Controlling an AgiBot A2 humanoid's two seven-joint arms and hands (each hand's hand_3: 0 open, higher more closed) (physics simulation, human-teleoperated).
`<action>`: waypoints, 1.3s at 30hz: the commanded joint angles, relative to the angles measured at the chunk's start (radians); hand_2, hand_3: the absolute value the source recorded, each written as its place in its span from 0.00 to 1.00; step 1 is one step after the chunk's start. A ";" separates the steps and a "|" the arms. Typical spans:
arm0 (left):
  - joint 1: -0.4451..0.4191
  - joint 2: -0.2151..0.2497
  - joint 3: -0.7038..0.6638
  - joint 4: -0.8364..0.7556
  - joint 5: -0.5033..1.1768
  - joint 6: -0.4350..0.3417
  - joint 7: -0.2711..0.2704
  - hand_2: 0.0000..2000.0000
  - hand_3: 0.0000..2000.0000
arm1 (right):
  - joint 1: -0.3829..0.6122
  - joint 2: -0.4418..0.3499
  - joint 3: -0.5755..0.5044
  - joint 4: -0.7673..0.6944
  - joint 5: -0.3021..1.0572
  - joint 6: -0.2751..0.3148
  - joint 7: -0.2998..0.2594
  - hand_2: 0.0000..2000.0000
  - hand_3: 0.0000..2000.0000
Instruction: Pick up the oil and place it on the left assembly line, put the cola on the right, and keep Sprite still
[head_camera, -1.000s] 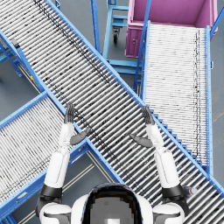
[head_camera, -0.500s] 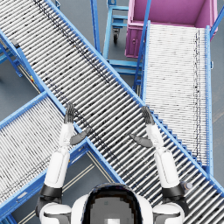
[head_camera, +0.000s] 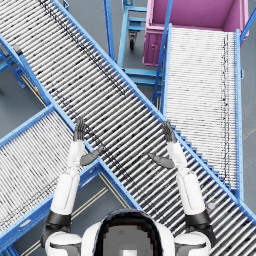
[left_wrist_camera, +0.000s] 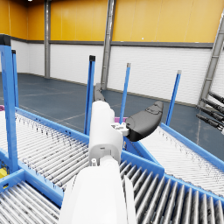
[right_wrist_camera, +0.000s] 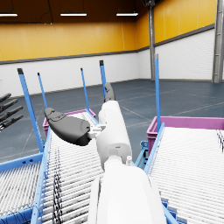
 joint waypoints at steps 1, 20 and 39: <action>0.000 0.000 0.000 0.000 0.000 0.000 0.000 0.00 0.00 | 0.000 0.000 0.000 0.000 0.000 0.000 0.000 0.00 0.00; 0.000 0.000 0.000 0.000 0.000 0.000 0.000 0.00 0.00 | 0.000 0.000 0.000 0.000 0.000 0.000 0.000 0.00 0.00; 0.000 0.000 0.000 0.000 0.000 0.000 0.000 0.00 0.00 | 0.000 0.000 0.000 0.000 0.000 0.000 0.000 0.00 0.00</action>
